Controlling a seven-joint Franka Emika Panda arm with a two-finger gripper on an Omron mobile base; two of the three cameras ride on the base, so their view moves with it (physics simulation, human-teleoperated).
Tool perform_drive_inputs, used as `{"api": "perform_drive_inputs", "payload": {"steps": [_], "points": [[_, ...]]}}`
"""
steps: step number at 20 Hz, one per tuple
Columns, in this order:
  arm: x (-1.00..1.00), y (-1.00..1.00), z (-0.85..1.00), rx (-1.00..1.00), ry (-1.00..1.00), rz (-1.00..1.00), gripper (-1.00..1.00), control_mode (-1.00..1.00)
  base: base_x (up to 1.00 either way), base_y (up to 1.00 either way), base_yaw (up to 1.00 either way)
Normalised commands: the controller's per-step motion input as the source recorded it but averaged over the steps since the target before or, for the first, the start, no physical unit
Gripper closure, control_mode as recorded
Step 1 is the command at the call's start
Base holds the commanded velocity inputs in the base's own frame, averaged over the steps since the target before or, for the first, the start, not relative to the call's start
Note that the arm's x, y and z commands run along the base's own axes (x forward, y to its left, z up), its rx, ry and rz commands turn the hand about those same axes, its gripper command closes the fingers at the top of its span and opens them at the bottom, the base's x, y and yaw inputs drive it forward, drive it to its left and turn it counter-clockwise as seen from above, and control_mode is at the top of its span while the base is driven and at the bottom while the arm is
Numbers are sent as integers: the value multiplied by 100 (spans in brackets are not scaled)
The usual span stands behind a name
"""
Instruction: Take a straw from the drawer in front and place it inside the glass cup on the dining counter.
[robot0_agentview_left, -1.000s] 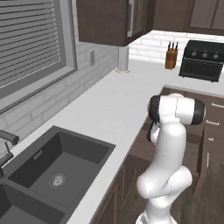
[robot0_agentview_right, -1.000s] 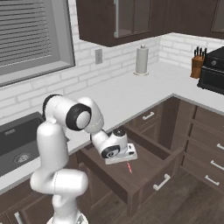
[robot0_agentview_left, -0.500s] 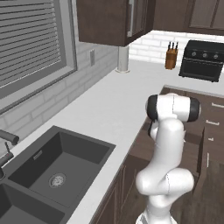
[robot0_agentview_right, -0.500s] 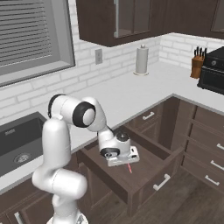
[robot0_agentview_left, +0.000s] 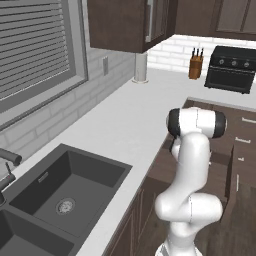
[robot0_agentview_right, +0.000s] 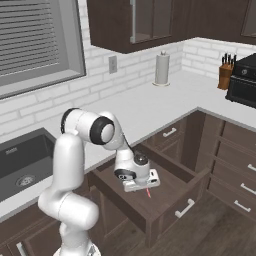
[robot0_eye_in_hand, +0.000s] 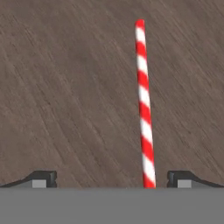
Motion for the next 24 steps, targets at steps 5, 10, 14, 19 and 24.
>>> {"api": "perform_drive_inputs", "payload": {"steps": [5,10,14,19,24], "points": [[33,-7,0,0,4,0,-100,-100,0,0,0],[33,-16,0,2,3,0,-100,-100,0,0,0],[27,-22,0,4,1,0,-100,-100,0,0,0],[24,-13,-9,3,2,0,-100,-100,0,0,0],[19,0,-36,0,5,0,-100,-100,0,0,0]]}}
